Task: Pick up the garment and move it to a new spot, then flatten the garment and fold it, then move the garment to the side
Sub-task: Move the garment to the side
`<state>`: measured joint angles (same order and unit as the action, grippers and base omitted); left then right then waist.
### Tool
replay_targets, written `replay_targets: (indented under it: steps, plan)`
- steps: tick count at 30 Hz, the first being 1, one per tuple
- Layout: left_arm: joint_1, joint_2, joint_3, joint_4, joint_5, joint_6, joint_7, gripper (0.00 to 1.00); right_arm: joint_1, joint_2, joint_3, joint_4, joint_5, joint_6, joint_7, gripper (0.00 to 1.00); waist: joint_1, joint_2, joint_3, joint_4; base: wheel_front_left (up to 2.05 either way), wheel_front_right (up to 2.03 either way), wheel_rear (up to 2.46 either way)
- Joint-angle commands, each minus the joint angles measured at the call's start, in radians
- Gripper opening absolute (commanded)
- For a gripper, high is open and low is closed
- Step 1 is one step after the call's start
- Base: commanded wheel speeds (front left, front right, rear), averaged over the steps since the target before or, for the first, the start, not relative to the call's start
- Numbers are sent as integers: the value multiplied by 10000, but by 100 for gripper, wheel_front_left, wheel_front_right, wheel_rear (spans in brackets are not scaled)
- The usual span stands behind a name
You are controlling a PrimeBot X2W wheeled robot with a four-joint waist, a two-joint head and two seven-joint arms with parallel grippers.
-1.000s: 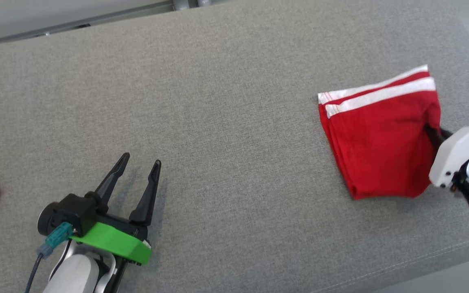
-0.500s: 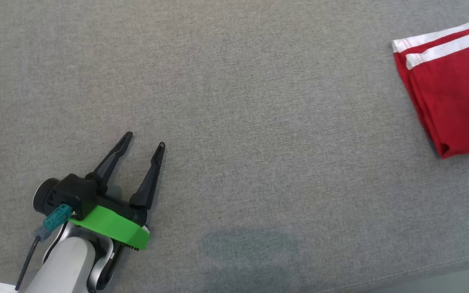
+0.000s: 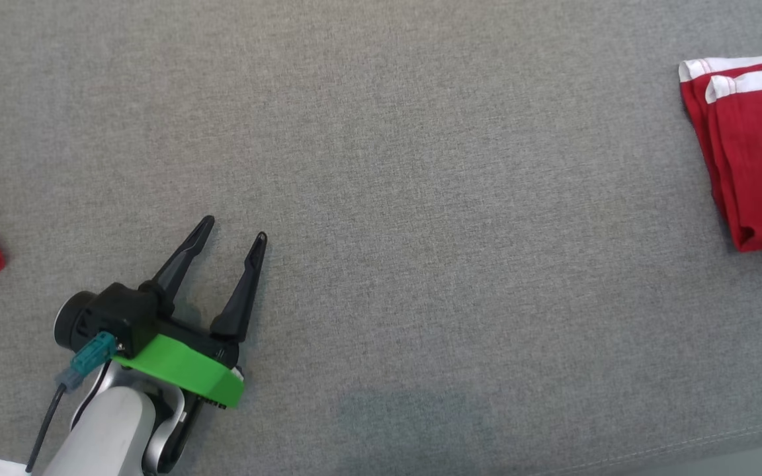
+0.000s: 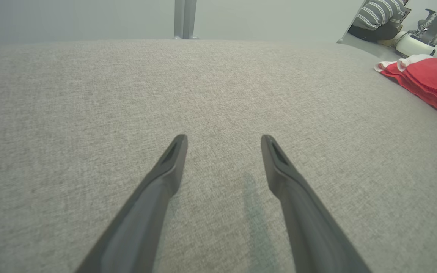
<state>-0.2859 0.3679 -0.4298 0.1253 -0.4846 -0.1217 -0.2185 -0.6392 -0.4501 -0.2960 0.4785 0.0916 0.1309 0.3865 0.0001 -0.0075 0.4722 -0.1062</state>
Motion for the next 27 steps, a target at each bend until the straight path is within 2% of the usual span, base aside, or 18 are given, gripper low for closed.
replay_targets:
  steps: [1, 8, 14, 18, 21, 27]
  plan:
    - [61, -25, -20, 13, -36, 50, -64, 100, 75, -61, 1, -22, -60, -3, -173, 100, -1, 75, -397, -14, 0, 0, 0]
    - [690, -288, 89, 515, -303, 182, -275, 100, 982, -205, 182, -1359, 987, -3, -2204, 100, -1, 75, -1928, 255, 0, 0, 0]
    - [1390, -432, 491, 923, -517, 403, -399, 100, 3188, 45, 247, -3377, 1609, -1, -3255, 100, -1, 75, -3020, 750, 0, 0, 0]
    - [1851, -411, 1023, 1073, -666, 541, -467, 100, 4648, 818, 648, -4385, 1562, 0, -4217, 100, -1, 75, -3439, 1048, 0, 0, 0]
    - [2145, -383, 1434, 1088, -668, 609, -475, 100, 5455, 1531, 1163, -4589, 1219, -1, -5059, 100, -1, 75, -3711, 1280, 0, 0, 0]
    - [2695, -741, 2173, 1062, -420, 602, -470, 100, 6624, 2738, 1735, -4043, 697, -6, -6332, 100, -1, 75, -4331, 1845, 0, 0, 0]
